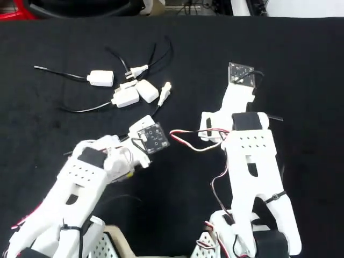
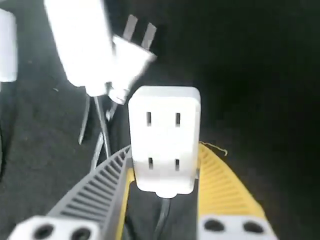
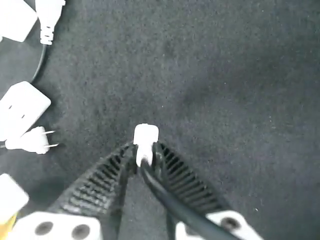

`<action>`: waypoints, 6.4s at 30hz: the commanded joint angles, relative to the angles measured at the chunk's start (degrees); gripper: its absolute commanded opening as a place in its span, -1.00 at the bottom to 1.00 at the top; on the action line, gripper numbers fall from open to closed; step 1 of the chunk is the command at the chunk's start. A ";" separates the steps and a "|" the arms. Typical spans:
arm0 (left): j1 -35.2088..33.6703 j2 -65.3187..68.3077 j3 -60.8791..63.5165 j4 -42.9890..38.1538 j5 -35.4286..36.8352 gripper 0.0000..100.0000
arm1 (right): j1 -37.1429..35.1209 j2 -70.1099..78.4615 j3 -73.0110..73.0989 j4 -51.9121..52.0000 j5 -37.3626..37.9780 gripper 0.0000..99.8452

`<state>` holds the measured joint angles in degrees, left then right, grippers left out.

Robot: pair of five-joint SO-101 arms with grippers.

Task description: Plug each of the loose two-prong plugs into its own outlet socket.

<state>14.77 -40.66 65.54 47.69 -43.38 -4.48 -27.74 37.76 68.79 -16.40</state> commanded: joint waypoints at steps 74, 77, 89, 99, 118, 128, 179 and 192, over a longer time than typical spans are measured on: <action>-43.30 -62.77 31.96 18.55 16.62 -0.39 | -32.26 -27.47 24.66 -12.66 5.45 -0.98; -43.30 -62.77 31.96 18.55 16.62 -0.39 | -32.26 -27.30 24.92 -13.01 6.59 -0.98; -43.30 -62.77 31.96 18.55 16.62 -0.39 | -32.26 -27.47 24.92 -13.19 6.59 -0.98; -43.30 -62.77 31.96 18.55 16.62 -0.39 | -32.26 -27.47 24.92 -12.92 6.59 -0.98; -43.30 -62.77 31.96 18.55 16.62 -0.39 | -32.26 -27.38 25.01 -12.92 6.59 -0.98; -43.30 -62.77 31.96 18.55 16.62 -0.39 | -32.26 -27.47 25.01 -11.87 6.59 -0.98; -43.12 -62.59 31.96 18.55 16.62 -0.39 | -30.95 -4.88 15.34 -22.42 13.10 -0.98; -43.12 -62.59 31.96 18.55 16.62 -0.39 | -31.03 -4.88 16.13 -22.42 13.19 -0.98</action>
<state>-28.13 -103.25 96.31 65.98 -27.21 -36.57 -31.60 54.02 47.25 -3.65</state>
